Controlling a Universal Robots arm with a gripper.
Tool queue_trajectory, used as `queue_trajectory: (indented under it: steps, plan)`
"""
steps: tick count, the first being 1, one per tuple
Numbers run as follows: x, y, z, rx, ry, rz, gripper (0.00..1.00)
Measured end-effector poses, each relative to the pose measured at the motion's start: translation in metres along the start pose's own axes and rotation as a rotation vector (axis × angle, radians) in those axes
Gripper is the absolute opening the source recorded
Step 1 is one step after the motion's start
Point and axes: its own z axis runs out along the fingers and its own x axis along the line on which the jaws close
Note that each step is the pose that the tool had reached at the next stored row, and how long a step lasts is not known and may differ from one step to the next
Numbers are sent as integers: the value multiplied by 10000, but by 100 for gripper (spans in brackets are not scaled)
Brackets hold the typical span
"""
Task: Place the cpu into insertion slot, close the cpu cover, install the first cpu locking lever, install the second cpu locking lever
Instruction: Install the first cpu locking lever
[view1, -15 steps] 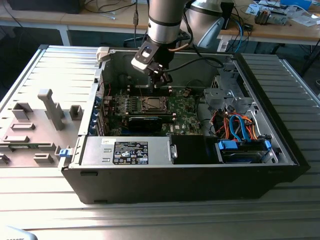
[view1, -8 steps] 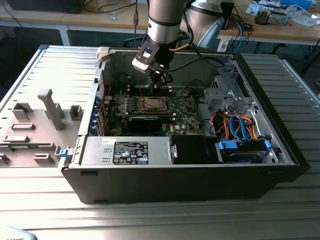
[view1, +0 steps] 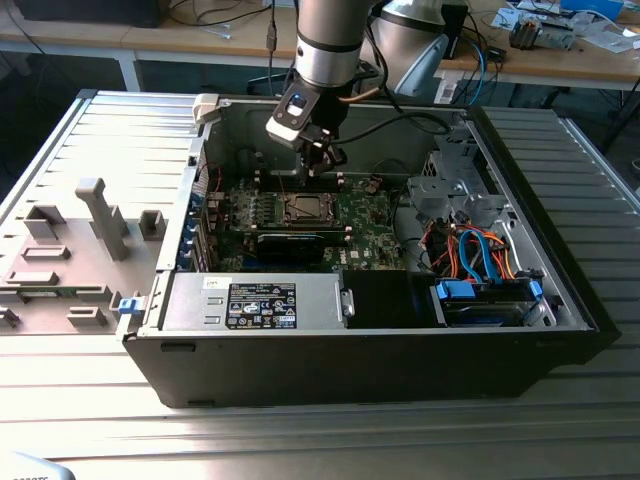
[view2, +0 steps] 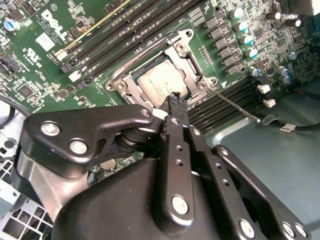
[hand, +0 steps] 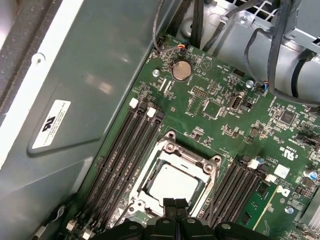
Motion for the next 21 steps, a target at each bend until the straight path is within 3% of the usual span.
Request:
queue_trajectory:
  steps: [21]
  plan:
    - [0,0,0,28,-27,-666,11]
